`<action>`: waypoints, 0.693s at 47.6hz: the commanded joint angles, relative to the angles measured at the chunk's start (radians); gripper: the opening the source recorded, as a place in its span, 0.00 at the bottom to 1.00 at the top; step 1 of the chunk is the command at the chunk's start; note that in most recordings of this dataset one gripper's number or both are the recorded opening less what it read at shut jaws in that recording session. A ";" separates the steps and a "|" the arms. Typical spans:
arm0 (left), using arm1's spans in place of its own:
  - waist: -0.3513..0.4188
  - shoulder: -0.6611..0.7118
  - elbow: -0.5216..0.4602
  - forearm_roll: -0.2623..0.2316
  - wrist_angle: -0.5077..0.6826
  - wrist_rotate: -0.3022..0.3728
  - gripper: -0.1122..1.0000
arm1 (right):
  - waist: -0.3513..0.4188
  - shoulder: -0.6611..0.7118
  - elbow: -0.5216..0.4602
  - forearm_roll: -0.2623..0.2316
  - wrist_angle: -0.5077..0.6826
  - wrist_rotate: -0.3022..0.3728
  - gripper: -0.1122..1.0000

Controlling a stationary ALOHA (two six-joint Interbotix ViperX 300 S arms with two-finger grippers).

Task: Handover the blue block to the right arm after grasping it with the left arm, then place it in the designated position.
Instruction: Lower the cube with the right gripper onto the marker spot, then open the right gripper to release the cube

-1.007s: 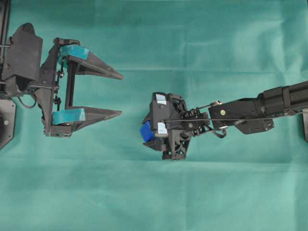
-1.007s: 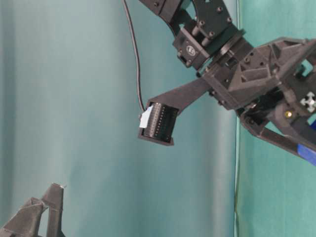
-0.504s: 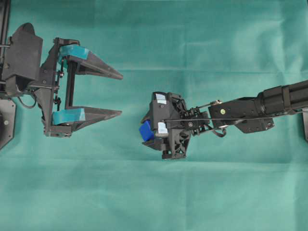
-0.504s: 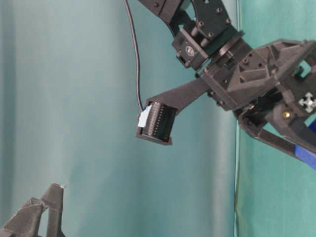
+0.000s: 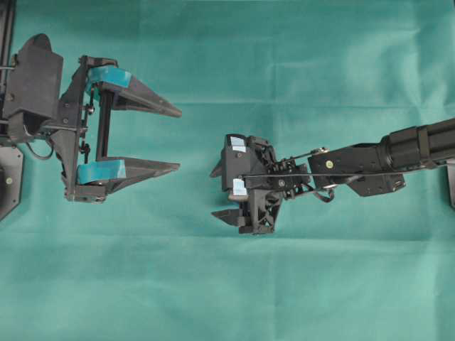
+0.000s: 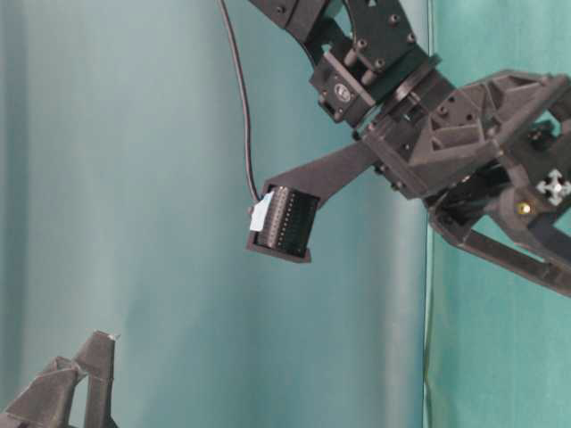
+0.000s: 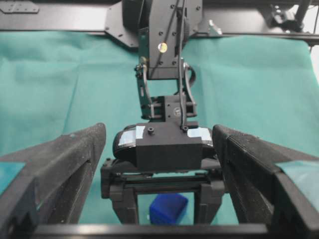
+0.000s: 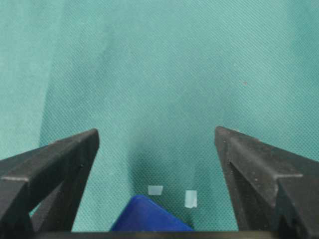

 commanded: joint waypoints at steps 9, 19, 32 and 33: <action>0.000 -0.005 -0.028 0.002 -0.005 0.000 1.00 | -0.002 -0.061 -0.014 0.003 0.005 -0.005 0.94; 0.000 -0.003 -0.028 0.002 -0.003 0.000 1.00 | -0.002 -0.141 -0.018 -0.008 0.071 -0.011 0.94; 0.002 -0.003 -0.028 0.002 -0.005 0.000 1.00 | -0.002 -0.311 -0.026 -0.035 0.225 -0.014 0.94; 0.000 -0.003 -0.028 0.002 -0.005 0.000 1.00 | -0.002 -0.322 -0.026 -0.037 0.236 -0.014 0.94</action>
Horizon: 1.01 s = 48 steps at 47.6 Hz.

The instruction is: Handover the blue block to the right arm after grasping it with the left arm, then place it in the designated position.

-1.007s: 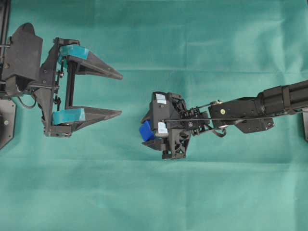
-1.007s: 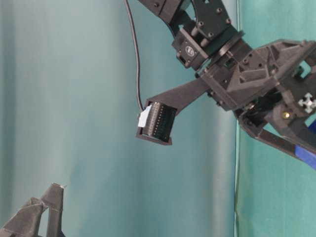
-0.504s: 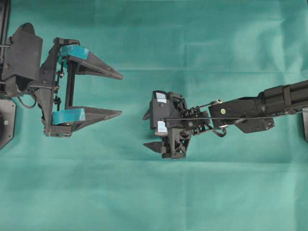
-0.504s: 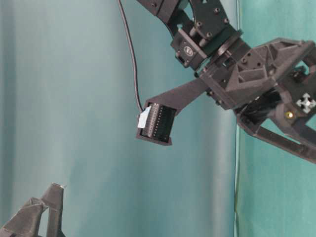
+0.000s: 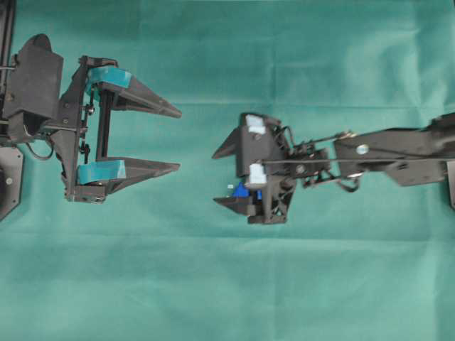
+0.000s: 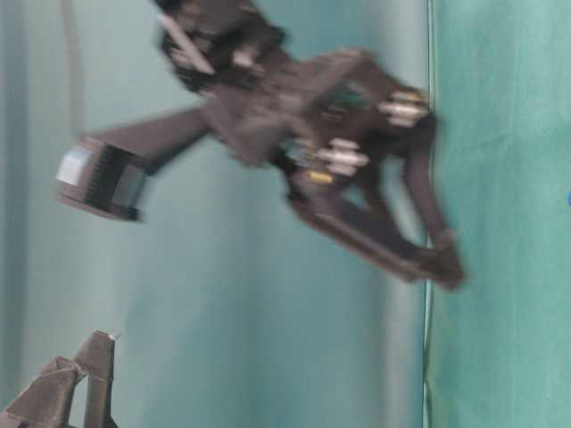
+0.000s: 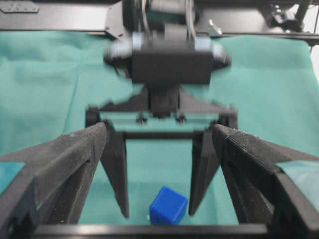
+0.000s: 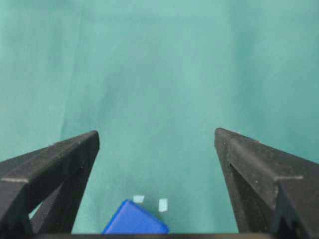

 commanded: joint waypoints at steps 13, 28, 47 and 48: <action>0.000 -0.006 -0.028 0.000 -0.005 0.000 1.00 | -0.002 -0.195 -0.031 -0.025 0.127 -0.002 0.94; 0.000 -0.006 -0.028 0.000 -0.005 0.000 1.00 | -0.002 -0.293 -0.031 -0.032 0.187 -0.003 0.94; 0.002 -0.006 -0.028 0.000 -0.005 0.000 1.00 | -0.002 -0.360 0.011 -0.034 0.183 -0.002 0.94; 0.000 -0.006 -0.028 0.000 -0.005 0.000 1.00 | -0.002 -0.367 0.015 -0.034 0.183 -0.002 0.94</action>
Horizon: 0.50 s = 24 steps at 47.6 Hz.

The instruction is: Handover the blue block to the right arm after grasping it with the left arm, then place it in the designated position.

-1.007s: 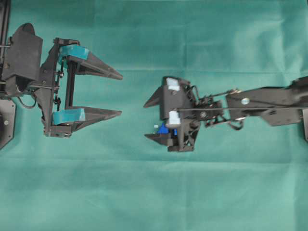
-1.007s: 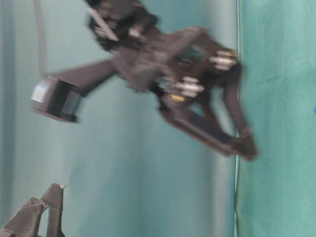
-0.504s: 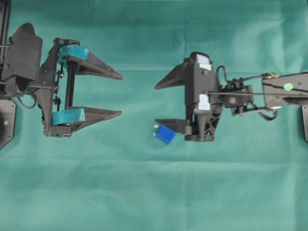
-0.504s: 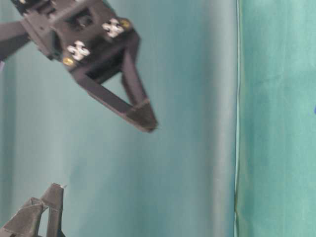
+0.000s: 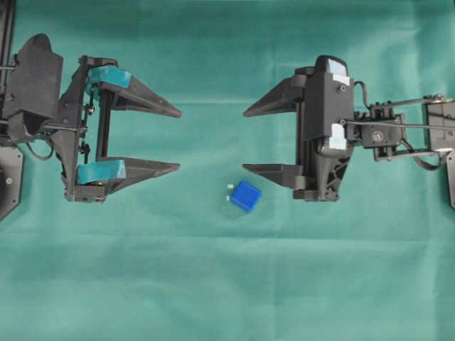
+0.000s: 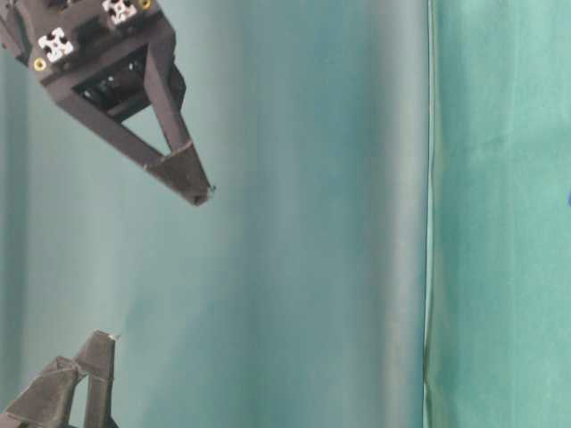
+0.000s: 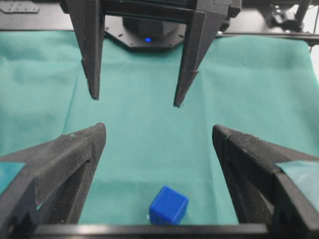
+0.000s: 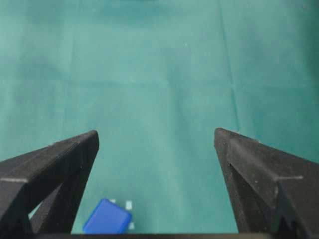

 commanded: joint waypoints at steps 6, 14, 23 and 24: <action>0.000 -0.006 -0.028 0.000 -0.005 0.000 1.00 | -0.002 -0.072 0.026 -0.003 -0.015 0.000 0.94; 0.002 -0.006 -0.028 0.000 -0.005 0.000 1.00 | -0.002 -0.129 0.067 -0.006 -0.018 0.000 0.93; 0.000 -0.006 -0.028 0.000 -0.005 0.000 1.00 | -0.002 -0.193 0.106 -0.011 -0.021 0.000 0.93; 0.000 -0.006 -0.028 0.000 -0.005 0.000 1.00 | -0.002 -0.199 0.110 -0.011 -0.021 0.000 0.93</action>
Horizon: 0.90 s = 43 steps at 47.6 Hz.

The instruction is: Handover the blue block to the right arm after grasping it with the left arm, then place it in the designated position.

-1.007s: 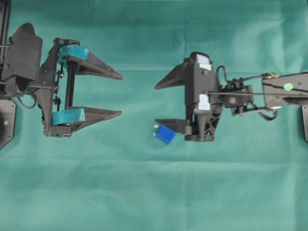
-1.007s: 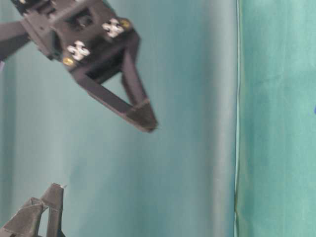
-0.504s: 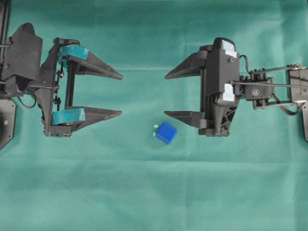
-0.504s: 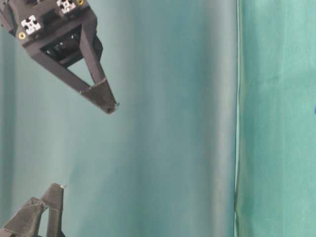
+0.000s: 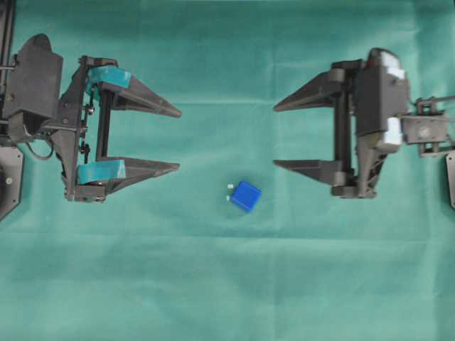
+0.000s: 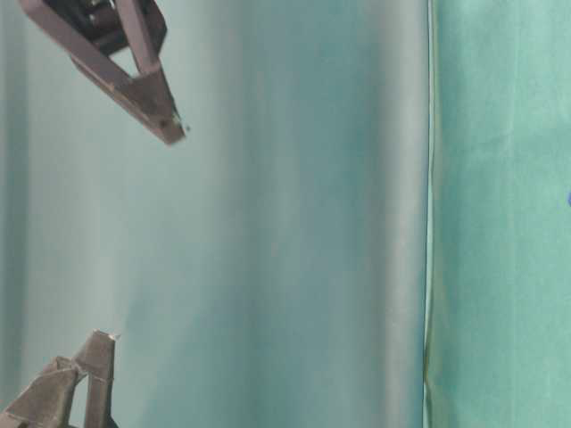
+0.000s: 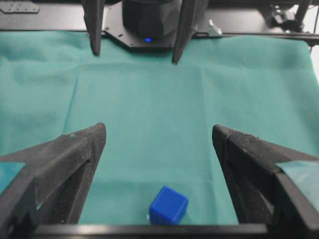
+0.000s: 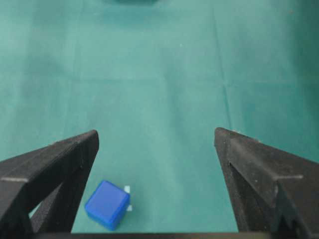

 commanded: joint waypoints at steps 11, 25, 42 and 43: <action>0.002 -0.006 -0.026 0.000 -0.006 0.002 1.00 | -0.002 -0.069 0.021 -0.012 -0.009 0.000 0.93; 0.005 -0.006 -0.028 0.000 -0.006 0.003 1.00 | -0.002 -0.069 0.021 -0.029 -0.015 0.000 0.93; 0.006 -0.006 -0.028 0.000 -0.006 0.003 1.00 | -0.002 -0.069 0.021 -0.031 -0.017 0.000 0.93; 0.006 -0.006 -0.028 0.000 -0.006 0.003 1.00 | -0.002 -0.069 0.021 -0.029 -0.017 0.002 0.93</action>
